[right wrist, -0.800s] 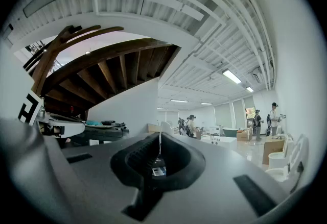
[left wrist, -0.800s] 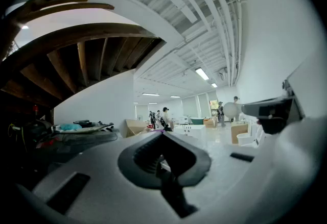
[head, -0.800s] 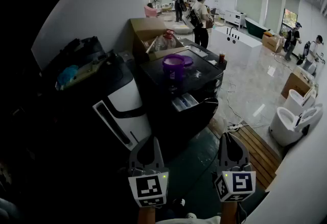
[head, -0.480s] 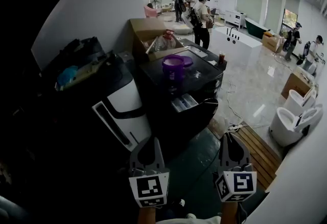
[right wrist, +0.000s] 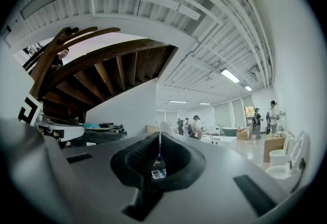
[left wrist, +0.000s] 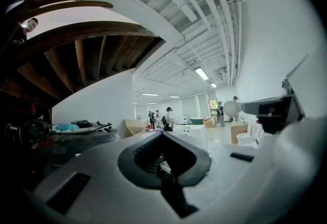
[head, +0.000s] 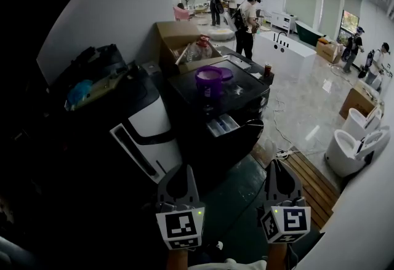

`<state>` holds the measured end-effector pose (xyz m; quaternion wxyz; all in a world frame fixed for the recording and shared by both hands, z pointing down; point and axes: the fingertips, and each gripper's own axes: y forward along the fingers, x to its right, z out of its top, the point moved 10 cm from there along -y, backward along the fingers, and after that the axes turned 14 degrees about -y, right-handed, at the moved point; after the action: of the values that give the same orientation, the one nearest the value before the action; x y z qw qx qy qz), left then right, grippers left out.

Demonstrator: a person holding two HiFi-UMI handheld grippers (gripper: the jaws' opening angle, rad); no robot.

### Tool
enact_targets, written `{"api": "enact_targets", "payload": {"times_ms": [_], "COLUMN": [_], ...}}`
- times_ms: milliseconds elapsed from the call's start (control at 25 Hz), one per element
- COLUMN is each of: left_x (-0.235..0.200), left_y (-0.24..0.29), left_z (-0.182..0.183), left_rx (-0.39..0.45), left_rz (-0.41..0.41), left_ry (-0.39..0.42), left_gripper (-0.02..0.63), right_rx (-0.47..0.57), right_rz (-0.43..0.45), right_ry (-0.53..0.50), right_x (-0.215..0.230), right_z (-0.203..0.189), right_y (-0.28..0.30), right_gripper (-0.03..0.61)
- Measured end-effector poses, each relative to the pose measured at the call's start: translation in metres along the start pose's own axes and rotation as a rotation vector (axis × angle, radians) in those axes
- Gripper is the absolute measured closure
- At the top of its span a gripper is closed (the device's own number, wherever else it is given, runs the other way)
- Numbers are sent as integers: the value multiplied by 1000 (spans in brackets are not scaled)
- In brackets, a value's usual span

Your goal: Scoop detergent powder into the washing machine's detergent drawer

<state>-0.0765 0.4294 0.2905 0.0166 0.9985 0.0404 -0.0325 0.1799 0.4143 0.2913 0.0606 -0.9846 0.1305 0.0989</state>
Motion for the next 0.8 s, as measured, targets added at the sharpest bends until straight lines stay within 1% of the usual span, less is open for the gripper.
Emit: {"api": "enact_targets", "payload": {"times_ms": [240, 560, 800], "left_x": [-9, -25, -33], "left_y": [17, 47, 68], "left_z": [-3, -7, -10], "left_rx": [-6, -15, -27], "left_rz": [-6, -35, -55], "left_ry": [-3, -6, -4], "left_gripper": [612, 612, 612], "right_rx": [-5, 8, -23], "right_rz": [8, -11, -22], "right_ry": [11, 52, 28], "right_x": [-6, -15, -17], "right_z": [-5, -9, -14], "right_y": [19, 45, 59], "right_gripper": [557, 557, 557]}}
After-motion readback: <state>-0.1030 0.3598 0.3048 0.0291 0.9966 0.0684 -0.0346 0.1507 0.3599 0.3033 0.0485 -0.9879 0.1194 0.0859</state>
